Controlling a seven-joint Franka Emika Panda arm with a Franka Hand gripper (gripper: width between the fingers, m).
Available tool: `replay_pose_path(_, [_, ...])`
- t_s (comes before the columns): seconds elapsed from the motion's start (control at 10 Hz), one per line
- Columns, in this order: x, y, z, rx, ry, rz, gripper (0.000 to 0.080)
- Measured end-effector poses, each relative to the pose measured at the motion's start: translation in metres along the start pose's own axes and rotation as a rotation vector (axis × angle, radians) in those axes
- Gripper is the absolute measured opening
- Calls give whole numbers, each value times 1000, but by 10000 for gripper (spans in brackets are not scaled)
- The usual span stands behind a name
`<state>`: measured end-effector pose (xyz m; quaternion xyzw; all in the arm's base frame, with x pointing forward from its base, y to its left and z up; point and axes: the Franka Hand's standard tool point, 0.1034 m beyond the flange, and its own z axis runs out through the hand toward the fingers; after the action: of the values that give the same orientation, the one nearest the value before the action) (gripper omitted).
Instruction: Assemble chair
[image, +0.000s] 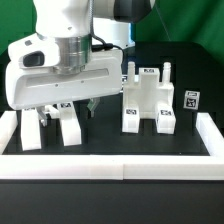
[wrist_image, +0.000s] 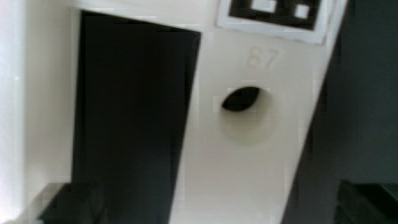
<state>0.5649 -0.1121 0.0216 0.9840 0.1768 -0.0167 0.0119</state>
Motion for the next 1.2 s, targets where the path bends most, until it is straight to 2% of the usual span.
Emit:
replay_pose_path(0.3, [-2,-4,14,3,-14,-7,648])
replay_pose_path(0.6, [7,-3,16,-1,-7,-12,648])
replay_pose_path(1.1, [6,-3,17,0,-9,-11,648])
replay_pose_path(1.2, [6,-4,17,0,-9,-12,551])
